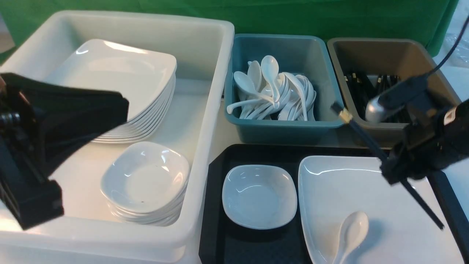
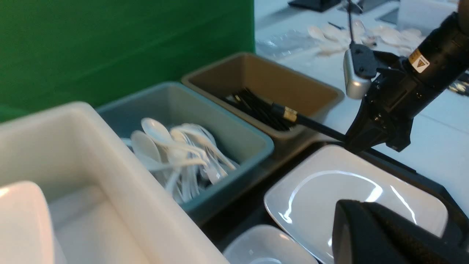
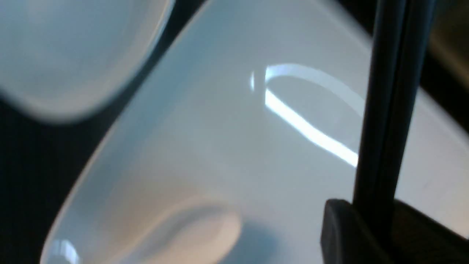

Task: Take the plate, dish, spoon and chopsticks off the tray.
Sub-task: Use the right arm to put the chopsticks into the small storage box on the right, then use the right arm to grab a soup spoon from the plate

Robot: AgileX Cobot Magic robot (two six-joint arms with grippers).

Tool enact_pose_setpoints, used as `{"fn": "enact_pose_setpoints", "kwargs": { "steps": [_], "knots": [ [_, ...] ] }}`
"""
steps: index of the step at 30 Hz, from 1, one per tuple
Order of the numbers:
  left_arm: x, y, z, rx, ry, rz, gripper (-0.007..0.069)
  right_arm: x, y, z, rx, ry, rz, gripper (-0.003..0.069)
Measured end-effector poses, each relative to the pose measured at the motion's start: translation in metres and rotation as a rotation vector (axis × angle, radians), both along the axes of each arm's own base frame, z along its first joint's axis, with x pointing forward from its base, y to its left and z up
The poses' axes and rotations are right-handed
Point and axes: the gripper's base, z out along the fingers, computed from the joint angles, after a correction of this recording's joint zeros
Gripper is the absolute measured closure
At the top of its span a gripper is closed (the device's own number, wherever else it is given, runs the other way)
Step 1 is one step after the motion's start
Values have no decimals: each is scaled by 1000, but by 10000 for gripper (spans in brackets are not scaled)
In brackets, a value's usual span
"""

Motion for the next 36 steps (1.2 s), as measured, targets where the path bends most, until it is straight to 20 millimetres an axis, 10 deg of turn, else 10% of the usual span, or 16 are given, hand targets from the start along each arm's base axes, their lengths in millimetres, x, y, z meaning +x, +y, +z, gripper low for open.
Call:
{"fn": "enact_pose_setpoints", "kwargs": {
  "steps": [8, 19, 27, 36],
  "knots": [
    [5, 3, 19, -64, -229, 49, 619, 90, -34, 39, 208, -309, -313, 519],
    [4, 1, 19, -49, -235, 20, 619, 190, -57, -18, 287, -296, -483, 511],
    [5, 2, 16, 32, -263, 25, 619, 180, -57, -23, 234, -133, -453, 197],
    [4, 2, 14, 65, -263, 14, 619, 96, -36, 46, 180, 100, -336, 384]
  ]
}}
